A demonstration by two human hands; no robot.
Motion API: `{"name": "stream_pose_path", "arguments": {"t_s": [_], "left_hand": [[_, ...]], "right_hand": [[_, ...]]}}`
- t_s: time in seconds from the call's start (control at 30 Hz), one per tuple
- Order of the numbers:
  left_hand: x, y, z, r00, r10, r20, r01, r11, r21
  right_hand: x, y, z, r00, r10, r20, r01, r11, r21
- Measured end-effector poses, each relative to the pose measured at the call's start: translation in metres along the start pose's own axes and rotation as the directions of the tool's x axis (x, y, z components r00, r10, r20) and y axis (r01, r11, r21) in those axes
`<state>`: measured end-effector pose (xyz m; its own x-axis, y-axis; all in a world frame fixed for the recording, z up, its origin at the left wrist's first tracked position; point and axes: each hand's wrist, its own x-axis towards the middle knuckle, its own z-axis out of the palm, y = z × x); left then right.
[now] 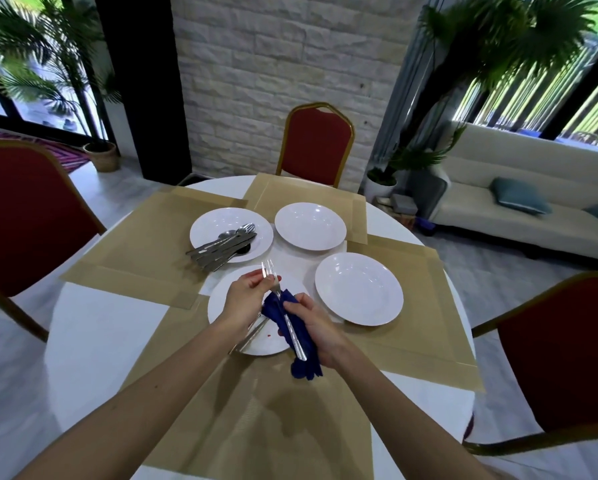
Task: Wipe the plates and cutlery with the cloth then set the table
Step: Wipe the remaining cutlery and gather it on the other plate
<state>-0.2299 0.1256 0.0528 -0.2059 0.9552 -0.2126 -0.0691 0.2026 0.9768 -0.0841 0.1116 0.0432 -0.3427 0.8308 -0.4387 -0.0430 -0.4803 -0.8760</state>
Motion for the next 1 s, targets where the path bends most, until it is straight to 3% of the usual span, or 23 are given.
{"name": "stream_pose_path", "arguments": {"t_s": [0.1, 0.2, 0.3, 0.37, 0.43, 0.53, 0.6, 0.7, 0.83, 0.9, 0.93, 1.0], "left_hand": [[0.007, -0.002, -0.006, 0.999, -0.003, -0.033, 0.004, 0.999, 0.033], [0.018, -0.007, -0.016, 0.987, -0.024, -0.161, 0.026, 1.000, 0.012], [0.030, -0.016, -0.029, 0.944, -0.164, -0.286, 0.139, 0.985, -0.106], [0.043, -0.017, -0.038, 0.879, -0.397, -0.264, 0.264, 0.866, -0.424], [0.056, -0.013, -0.049, 0.809, -0.544, -0.222, 0.296, 0.704, -0.646], [0.082, -0.010, -0.062, 0.767, -0.624, -0.150, 0.349, 0.601, -0.720], [0.097, -0.005, -0.063, 0.791, -0.608, -0.067, 0.444, 0.645, -0.621], [0.118, 0.002, -0.056, 0.858, -0.514, -0.003, 0.493, 0.825, -0.276], [0.158, -0.008, -0.062, 0.934, -0.357, 0.025, 0.342, 0.909, 0.237], [0.177, -0.011, -0.066, 0.973, -0.229, 0.028, 0.172, 0.803, 0.570], [0.184, -0.010, -0.068, 0.987, -0.160, 0.033, 0.082, 0.656, 0.750], [0.198, -0.011, -0.065, 0.997, -0.053, 0.061, -0.037, 0.367, 0.929]], "right_hand": [[0.002, -0.005, 0.002, 0.999, -0.029, 0.014, 0.031, 0.995, -0.092], [0.004, -0.003, 0.004, 0.998, -0.022, 0.053, 0.029, 0.990, -0.139], [0.006, 0.002, 0.003, 0.995, 0.047, 0.093, -0.028, 0.981, -0.194], [0.011, 0.002, -0.002, 0.993, 0.088, 0.081, -0.067, 0.972, -0.227], [0.019, -0.002, -0.008, 0.993, 0.121, 0.005, -0.118, 0.977, -0.177], [0.036, -0.007, -0.022, 0.973, 0.212, -0.092, -0.201, 0.973, 0.114], [0.049, -0.008, -0.031, 0.968, 0.243, -0.064, -0.209, 0.918, 0.336], [0.063, -0.005, -0.041, 0.974, 0.224, 0.041, -0.214, 0.837, 0.504], [0.080, -0.002, -0.049, 0.955, 0.214, 0.207, -0.295, 0.783, 0.548], [0.092, -0.003, -0.050, 0.943, 0.212, 0.255, -0.317, 0.806, 0.501], [0.097, -0.005, -0.048, 0.939, 0.213, 0.269, -0.324, 0.810, 0.489], [0.108, -0.006, -0.047, 0.931, 0.226, 0.286, -0.347, 0.791, 0.505]]}}
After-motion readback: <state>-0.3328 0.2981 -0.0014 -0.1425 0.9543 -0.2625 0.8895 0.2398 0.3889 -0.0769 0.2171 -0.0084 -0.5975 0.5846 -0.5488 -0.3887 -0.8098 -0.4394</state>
